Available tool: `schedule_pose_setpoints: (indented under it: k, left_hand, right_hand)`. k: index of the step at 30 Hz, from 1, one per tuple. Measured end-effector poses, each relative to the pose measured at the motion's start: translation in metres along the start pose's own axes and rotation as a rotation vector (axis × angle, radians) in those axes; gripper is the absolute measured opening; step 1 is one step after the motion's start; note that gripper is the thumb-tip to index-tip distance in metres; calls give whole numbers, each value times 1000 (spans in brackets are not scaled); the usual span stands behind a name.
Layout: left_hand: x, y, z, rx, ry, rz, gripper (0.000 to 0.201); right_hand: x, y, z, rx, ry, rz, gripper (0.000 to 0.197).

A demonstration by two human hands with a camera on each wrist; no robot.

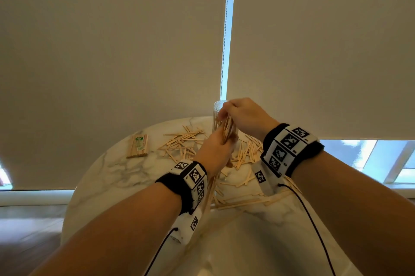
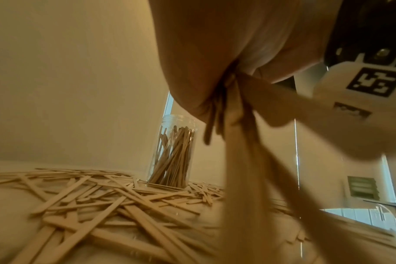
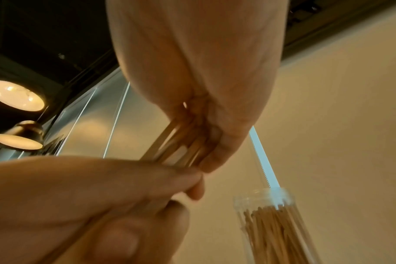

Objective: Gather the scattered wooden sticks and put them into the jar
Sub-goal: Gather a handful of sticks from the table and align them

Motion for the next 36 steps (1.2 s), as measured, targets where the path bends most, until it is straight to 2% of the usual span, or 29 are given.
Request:
schedule_pose_setpoints:
  k: [2, 4, 6, 8, 10, 11, 12, 13, 15, 16, 18, 19, 21, 22, 24, 26, 28, 29, 33, 36]
  left_hand:
    - [-3, 4, -1, 40, 9, 14, 21]
    - [-8, 4, 4, 67, 50, 14, 23]
    - [-16, 3, 16, 86, 144, 20, 23]
    - [-23, 3, 31, 133, 253, 31, 25]
    - [-28, 5, 41, 246, 340, 52, 25]
    - [-29, 7, 44, 308, 373, 60, 23]
    - [-30, 8, 44, 361, 400, 64, 21]
    - [-29, 8, 43, 396, 416, 71, 19]
    - [-25, 6, 36, 432, 397, 105, 19]
    - [-21, 4, 33, 442, 371, 134, 22]
    - [-16, 4, 32, 464, 347, 172, 25]
    - [-15, 7, 34, 475, 355, 167, 24]
    - [-17, 13, 43, 484, 408, 121, 23]
    - [-18, 16, 47, 496, 438, 101, 23]
    - [-16, 18, 49, 529, 453, 94, 24]
    - [-12, 19, 44, 541, 405, 117, 23]
    - [-9, 22, 41, 548, 383, 137, 21]
    - [-9, 24, 43, 546, 395, 132, 21]
    - [-11, 28, 52, 566, 436, 112, 21]
    - [-8, 28, 57, 569, 433, 137, 21]
  right_hand:
    - [5, 0, -2, -78, 25, 3, 40]
    - [12, 1, 1, -175, 76, -32, 60]
    - [26, 7, 3, -189, 56, -61, 71]
    - [44, 21, -6, -104, -123, -58, 77]
    - [62, 36, -22, 43, -372, -57, 91]
    - [70, 40, -31, 97, -471, -75, 91]
    - [75, 43, -39, 125, -524, -82, 80]
    - [76, 46, -47, 128, -534, -71, 58]
    - [74, 42, -52, 94, -453, -29, 21]
    - [72, 38, -51, 75, -401, -19, 13]
    - [72, 28, -46, 66, -349, -4, 16]
    - [73, 26, -45, 60, -369, -5, 24]
    - [81, 26, -44, 76, -503, -66, 41]
    - [86, 27, -45, 76, -590, -119, 43]
    - [91, 27, -44, -31, -672, -183, 33]
    - [90, 23, -42, -188, -537, -194, 23]
    - [87, 21, -41, -297, -389, -244, 24]
    - [88, 21, -41, -342, -385, -270, 25]
    - [96, 25, -42, -397, -554, -336, 31]
    - [97, 28, -39, -290, -526, -330, 23]
Point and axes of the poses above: each hand's wrist, its own x-axis away from the middle knuckle, its own z-axis out of the back of the hand, y = z × x, the point moved 2 cm from there along -x, towards the middle knuckle, and after that the axes turned 12 degrees about y, right-handed, at the moved point
